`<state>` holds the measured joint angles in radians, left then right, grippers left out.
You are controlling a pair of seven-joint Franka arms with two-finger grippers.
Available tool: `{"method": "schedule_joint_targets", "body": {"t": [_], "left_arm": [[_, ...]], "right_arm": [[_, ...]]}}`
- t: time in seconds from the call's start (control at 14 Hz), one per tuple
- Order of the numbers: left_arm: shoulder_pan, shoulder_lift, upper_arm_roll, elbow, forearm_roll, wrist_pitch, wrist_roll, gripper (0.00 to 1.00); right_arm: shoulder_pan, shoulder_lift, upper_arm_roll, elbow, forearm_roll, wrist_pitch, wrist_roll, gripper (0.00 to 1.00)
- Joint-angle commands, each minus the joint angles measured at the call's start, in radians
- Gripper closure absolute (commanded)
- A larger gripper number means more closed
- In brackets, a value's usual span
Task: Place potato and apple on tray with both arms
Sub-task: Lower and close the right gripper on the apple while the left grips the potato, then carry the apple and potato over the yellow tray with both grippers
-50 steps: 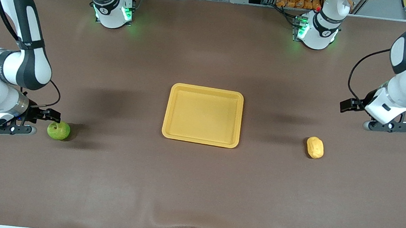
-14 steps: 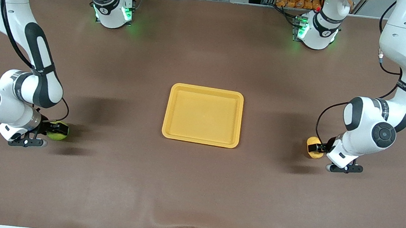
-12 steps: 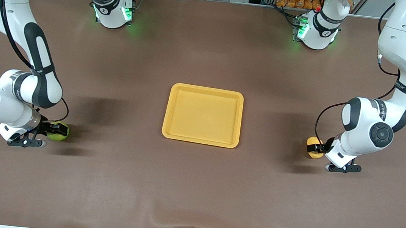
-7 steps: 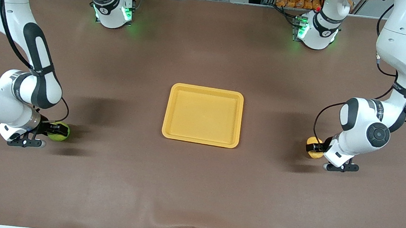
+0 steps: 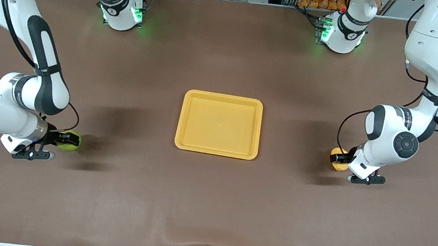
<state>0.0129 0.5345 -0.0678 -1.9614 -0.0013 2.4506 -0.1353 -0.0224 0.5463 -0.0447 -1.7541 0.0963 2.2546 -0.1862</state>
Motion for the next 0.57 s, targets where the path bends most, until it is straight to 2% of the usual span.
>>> {"method": "schedule_joint_targets", "body": {"t": [0.0, 0.14, 0.21, 0.29, 0.5], "left_arm": [[-0.004, -0.007, 0.0, -0.011, -0.014, 0.016, -0.009, 0.62], [-0.004, -0.013, 0.0, -0.011, -0.014, 0.015, -0.009, 0.83], [-0.004, -0.022, -0.001, -0.011, -0.014, 0.01, -0.01, 0.88], [-0.002, -0.034, -0.001, -0.011, -0.014, 0.002, -0.006, 0.91], [-0.007, -0.088, -0.001, 0.001, -0.014, -0.057, -0.009, 0.91]], "right_arm": [[0.042, -0.055, -0.001, -0.015, 0.008, -0.085, 0.086, 0.35], [0.081, -0.077, 0.0, -0.016, 0.01, -0.122, 0.129, 0.36], [0.102, -0.088, 0.002, -0.016, 0.011, -0.148, 0.151, 0.38], [0.122, -0.097, 0.008, -0.016, 0.031, -0.167, 0.168, 0.4], [0.192, -0.106, 0.008, -0.019, 0.149, -0.191, 0.22, 0.45]]}}
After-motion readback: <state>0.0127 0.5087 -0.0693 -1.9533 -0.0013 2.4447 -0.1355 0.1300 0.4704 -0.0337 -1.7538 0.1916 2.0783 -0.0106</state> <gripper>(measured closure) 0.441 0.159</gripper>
